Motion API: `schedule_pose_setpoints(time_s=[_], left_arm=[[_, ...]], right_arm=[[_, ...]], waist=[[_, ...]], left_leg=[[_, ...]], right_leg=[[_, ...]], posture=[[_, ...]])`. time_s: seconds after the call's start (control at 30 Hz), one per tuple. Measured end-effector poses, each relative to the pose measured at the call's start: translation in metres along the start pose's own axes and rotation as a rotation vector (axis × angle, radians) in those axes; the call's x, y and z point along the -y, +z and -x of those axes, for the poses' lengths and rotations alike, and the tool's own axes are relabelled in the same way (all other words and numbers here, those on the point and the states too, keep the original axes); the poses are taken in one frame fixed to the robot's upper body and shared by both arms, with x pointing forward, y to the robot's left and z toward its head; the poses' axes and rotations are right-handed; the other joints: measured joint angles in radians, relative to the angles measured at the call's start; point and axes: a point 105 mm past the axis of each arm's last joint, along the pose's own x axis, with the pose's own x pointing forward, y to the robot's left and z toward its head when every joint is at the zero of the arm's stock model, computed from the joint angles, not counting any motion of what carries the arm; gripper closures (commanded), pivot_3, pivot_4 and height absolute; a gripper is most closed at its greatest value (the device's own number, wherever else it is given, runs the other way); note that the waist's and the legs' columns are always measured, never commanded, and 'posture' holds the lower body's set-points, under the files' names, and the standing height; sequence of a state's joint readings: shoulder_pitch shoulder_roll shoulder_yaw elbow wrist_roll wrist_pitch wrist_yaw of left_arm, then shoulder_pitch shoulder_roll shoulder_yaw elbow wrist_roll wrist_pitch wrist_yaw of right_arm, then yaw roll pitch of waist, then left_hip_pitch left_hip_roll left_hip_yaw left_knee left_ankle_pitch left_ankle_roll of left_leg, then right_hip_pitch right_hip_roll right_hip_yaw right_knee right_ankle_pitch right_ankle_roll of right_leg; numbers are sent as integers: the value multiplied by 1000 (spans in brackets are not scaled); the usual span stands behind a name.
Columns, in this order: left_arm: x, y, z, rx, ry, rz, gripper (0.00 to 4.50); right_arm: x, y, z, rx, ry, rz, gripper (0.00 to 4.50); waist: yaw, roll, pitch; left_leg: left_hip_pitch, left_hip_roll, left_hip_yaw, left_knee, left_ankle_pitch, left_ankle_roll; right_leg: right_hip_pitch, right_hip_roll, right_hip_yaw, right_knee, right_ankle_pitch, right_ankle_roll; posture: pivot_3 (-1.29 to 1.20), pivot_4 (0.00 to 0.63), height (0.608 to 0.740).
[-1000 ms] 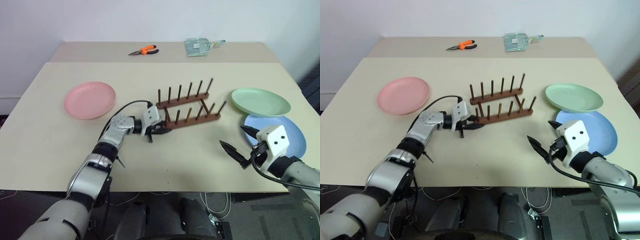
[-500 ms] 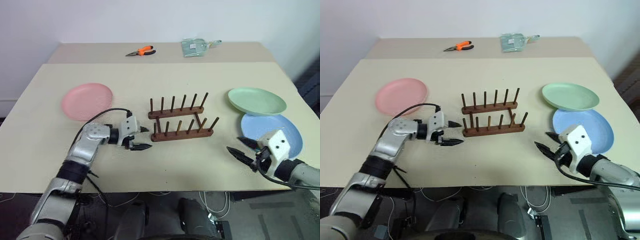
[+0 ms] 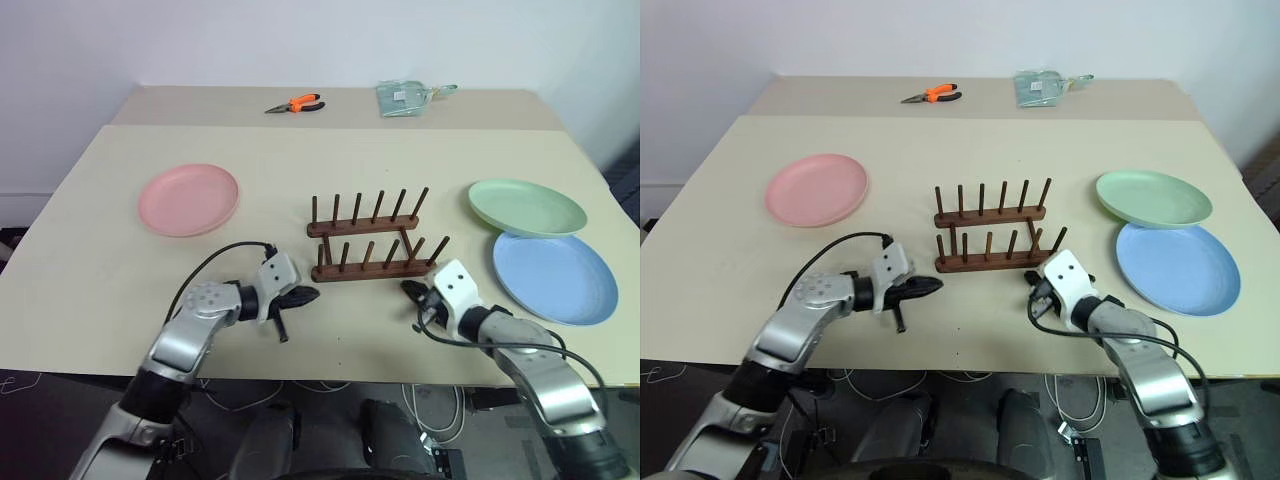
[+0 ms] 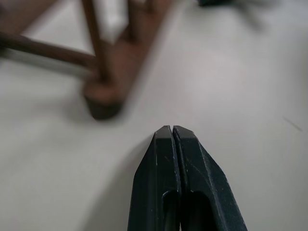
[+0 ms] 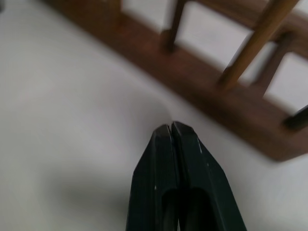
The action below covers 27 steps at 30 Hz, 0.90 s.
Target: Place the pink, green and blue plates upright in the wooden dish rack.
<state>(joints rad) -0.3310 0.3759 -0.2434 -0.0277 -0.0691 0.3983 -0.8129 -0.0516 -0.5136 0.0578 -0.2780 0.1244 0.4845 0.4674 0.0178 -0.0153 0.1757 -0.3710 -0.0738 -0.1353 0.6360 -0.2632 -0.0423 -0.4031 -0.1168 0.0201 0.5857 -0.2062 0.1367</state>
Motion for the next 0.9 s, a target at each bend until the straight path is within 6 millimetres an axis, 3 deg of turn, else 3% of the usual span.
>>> schedule_pose_setpoints(time_s=[0.17,0.37,0.47,0.6,0.7,0.73,0.8,0.9], left_arm=[[-45,7,-17,5,252,26,4459],[-62,7,-22,8,321,26,4459],[-63,6,-21,10,324,18,4500],[-71,3,-9,-3,366,8,3279],[-90,-6,21,-12,471,51,1696],[-98,-10,34,-11,521,87,1170],[-117,-18,61,-1,644,162,215],[-147,-12,105,68,880,254,38]], right_arm=[[23,6,-25,9,-129,-24,4500],[45,10,-42,9,-215,-2,4500],[45,11,-43,18,-196,-11,3744],[33,14,-37,41,-106,-6,1826],[17,21,-24,77,1,29,299],[11,25,-20,91,35,48,0],[1,34,-16,119,85,82,0],[-12,42,-15,151,143,125,0]], waist=[[-10,0,-4],[-14,0,-5],[-17,0,-5],[-34,0,-5],[-45,1,-4],[-48,1,-4],[-51,0,-4],[-38,-1,-3]], left_leg=[[2,1,0,0,0,0],[3,0,1,-1,1,-1],[4,0,1,-1,1,-1],[4,1,0,-3,1,-1],[5,2,1,-5,0,-1],[4,2,1,-5,0,-1],[3,2,0,-4,1,-1],[2,2,-1,-3,1,-1]], right_leg=[[0,2,0,3,2,3],[-1,1,0,7,3,1],[-1,1,1,7,3,1],[-2,2,1,8,2,2],[-4,3,2,9,1,4],[-5,3,2,9,1,4],[-5,3,1,9,0,4],[-5,3,1,9,0,4]], posture=[[0,150,740],[0,150,740],[0,150,740],[0,150,740],[0,150,740],[0,150,740],[0,150,740],[0,150,740]])
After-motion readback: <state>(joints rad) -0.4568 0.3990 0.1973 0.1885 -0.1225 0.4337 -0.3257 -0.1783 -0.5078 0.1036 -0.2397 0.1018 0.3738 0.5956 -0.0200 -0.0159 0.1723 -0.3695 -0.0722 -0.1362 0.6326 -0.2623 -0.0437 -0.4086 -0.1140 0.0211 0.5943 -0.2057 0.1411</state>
